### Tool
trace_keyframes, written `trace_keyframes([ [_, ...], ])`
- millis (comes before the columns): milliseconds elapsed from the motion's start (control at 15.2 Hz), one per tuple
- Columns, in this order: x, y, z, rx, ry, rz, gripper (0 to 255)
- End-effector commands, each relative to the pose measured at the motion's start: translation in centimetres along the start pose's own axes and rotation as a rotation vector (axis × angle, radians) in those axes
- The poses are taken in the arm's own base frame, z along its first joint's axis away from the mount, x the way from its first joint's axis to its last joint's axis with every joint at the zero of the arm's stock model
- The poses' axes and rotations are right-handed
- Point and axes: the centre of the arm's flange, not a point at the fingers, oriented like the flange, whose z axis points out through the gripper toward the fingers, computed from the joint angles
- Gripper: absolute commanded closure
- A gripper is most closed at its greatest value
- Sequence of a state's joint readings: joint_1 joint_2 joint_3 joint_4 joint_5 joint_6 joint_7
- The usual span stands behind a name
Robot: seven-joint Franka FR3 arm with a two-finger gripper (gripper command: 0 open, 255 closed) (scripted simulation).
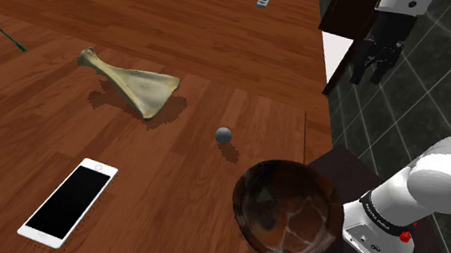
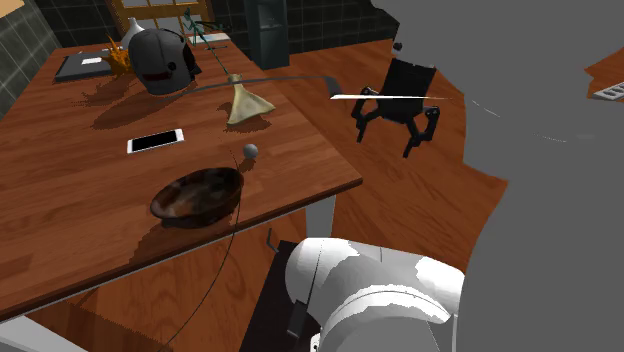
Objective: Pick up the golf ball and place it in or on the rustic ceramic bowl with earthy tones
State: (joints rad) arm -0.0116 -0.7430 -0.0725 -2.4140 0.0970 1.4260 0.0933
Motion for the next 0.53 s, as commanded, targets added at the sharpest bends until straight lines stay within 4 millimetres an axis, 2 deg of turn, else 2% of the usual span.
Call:
trace_keyframes([
  [0,0.0,0.0,0.0,0.000,0.000,0.000,0],
  [462,0.0,-8.5,3.6,-0.001,0.058,0.057,0],
])
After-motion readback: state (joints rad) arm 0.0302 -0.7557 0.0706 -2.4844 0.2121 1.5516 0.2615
